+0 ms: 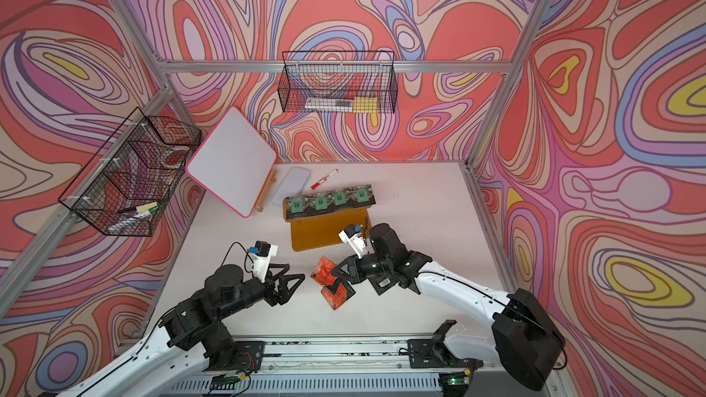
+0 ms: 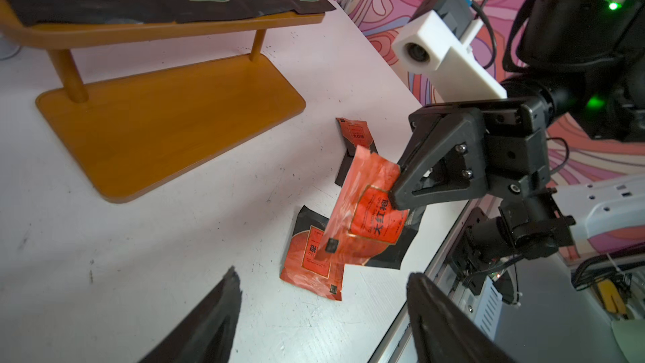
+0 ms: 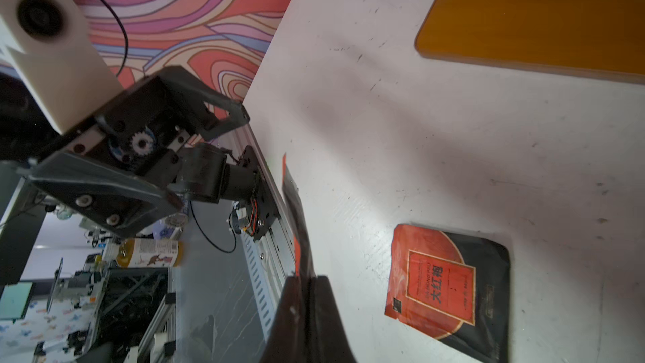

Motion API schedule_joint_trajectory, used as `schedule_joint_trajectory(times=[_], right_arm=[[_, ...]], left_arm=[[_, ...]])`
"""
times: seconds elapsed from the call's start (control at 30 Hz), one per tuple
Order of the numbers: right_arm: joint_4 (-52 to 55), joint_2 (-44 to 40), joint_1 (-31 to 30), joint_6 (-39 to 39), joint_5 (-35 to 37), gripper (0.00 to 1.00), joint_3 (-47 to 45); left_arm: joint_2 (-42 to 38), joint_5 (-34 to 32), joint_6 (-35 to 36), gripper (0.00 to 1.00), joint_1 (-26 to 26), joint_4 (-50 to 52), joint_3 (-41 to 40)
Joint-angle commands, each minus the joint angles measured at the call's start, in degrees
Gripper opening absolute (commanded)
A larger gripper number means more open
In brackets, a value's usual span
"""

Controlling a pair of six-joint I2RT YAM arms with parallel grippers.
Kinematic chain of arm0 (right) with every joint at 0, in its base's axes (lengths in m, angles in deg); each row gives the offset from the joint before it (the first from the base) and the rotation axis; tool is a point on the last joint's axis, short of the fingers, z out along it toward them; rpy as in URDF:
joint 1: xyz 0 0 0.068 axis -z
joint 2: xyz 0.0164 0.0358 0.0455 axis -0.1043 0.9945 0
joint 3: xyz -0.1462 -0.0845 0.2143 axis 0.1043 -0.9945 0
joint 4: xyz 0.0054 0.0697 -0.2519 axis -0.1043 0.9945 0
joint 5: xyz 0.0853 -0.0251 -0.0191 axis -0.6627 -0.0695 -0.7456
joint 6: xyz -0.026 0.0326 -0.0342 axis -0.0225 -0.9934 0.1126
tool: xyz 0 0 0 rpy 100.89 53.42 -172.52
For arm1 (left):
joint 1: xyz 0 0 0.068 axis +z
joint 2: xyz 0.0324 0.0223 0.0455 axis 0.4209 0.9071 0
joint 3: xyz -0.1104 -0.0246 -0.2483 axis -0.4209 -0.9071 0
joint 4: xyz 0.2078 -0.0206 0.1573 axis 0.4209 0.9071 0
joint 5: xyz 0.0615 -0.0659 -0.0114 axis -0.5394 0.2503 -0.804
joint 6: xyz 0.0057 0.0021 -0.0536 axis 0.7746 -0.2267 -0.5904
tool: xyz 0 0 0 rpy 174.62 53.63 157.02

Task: Place the tea bags on the shelf by color
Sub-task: Place the tea bag at the center of the board.

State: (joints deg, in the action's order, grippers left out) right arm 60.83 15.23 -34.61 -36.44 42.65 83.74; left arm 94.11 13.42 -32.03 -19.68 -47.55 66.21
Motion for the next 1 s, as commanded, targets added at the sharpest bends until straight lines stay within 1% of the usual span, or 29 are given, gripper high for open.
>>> schedule_joint_trajectory(times=[0.0,0.13,0.27,0.37,0.47,0.7,0.97], right_arm=[[-9.6,-2.5,-0.4,-9.4,6.5,0.0,-1.7],[-14.1,-4.7,-0.9,-14.1,8.7,0.0,-3.2],[-19.1,-4.4,-1.9,-17.8,9.0,0.0,-4.1],[-22.2,-3.7,-2.8,-19.8,9.7,0.0,-4.5],[-24.1,-2.8,-3.8,-21.0,10.3,0.0,-4.3],[-26.2,-1.4,-5.5,-22.2,10.7,0.0,-4.0],[-26.0,-1.1,-6.2,-22.2,10.7,0.0,-3.8]], left_arm=[[-5.5,-4.6,-11.6,0.78,0.3,-6.5,-5.4],[-10.7,-5.8,-18.7,0.79,0.3,-12.1,-10.8],[-11.3,-5.6,-23.4,0.77,0.3,-21.6,-15.2],[-9.4,-5.7,-25.9,0.75,0.3,-29.3,-17.4],[-6.6,-5.7,-26.6,0.73,0.3,-34.9,-17.9],[0.6,-6.0,-27.7,0.63,0.3,-48.9,-19.7],[7.4,-4.7,-27.3,0.5,0.3,-56.6,-18.9]])
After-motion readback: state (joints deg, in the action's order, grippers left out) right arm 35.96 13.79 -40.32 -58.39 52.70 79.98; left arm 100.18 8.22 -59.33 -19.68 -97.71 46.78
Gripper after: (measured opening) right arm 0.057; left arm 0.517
